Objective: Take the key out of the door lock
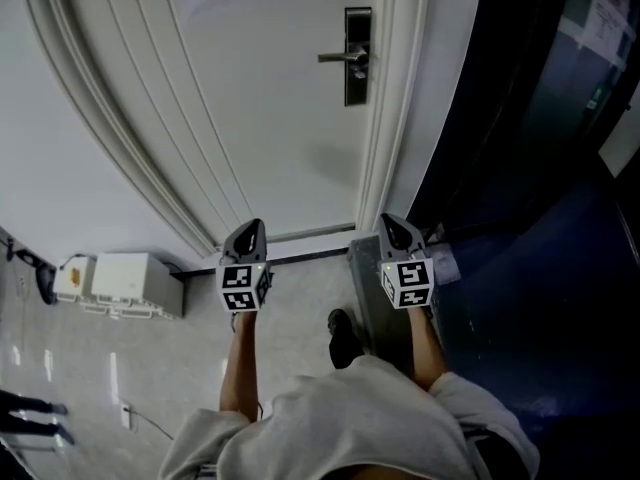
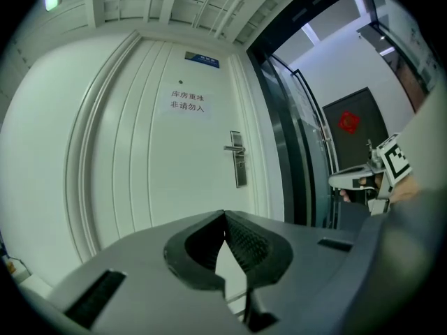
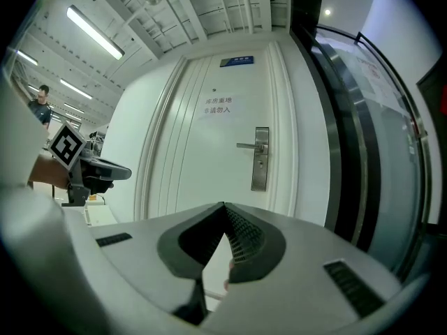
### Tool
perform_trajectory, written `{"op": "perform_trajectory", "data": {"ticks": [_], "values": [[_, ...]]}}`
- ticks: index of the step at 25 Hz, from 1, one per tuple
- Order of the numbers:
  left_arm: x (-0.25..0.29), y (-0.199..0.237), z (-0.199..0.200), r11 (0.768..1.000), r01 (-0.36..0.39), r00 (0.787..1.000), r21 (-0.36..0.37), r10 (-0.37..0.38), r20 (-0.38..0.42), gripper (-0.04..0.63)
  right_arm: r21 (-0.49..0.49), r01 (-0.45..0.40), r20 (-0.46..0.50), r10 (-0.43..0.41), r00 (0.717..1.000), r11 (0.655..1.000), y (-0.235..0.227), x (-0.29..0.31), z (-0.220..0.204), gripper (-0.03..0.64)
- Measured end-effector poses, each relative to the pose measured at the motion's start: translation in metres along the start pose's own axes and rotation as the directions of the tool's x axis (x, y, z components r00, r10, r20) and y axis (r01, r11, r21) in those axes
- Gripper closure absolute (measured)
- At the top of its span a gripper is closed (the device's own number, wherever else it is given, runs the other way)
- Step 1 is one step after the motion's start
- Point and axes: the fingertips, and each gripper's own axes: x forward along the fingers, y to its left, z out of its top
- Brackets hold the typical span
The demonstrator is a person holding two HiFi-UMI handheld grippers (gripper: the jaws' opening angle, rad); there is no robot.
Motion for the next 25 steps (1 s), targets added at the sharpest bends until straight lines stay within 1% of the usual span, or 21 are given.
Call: {"op": "perform_trajectory", "data": {"ticks": [7, 11, 15, 20, 25], "values": [[0.118, 0.031, 0.036, 1.0, -0.026, 0.999, -0.004, 0.026, 0.023, 0.577, -0.005, -0.021, 0.029, 0.021, 0.999, 1.0, -0.061, 0.119, 0.024, 0.594], [0.176, 0.047, 0.055, 0.999, -0.041, 0.999, 0.004, 0.041, 0.034, 0.577, -0.013, -0.033, 0.041, 0.033, 0.999, 0.999, -0.092, 0.179, 0.036, 0.594], [0.23, 0.062, 0.064, 0.998, -0.055, 0.998, 0.005, 0.055, 0.04, 0.577, -0.016, -0.045, 0.054, 0.046, 0.998, 0.999, -0.117, 0.233, 0.042, 0.594], [0.282, 0.074, 0.069, 0.998, -0.062, 0.997, 0.002, 0.062, 0.042, 0.577, -0.022, -0.063, 0.058, 0.064, 0.996, 0.998, -0.138, 0.286, 0.044, 0.594], [0.31, 0.081, 0.063, 0.998, -0.064, 0.998, -0.007, 0.064, 0.024, 0.577, -0.022, -0.078, 0.044, 0.079, 0.996, 0.997, -0.148, 0.318, 0.036, 0.594]]}}
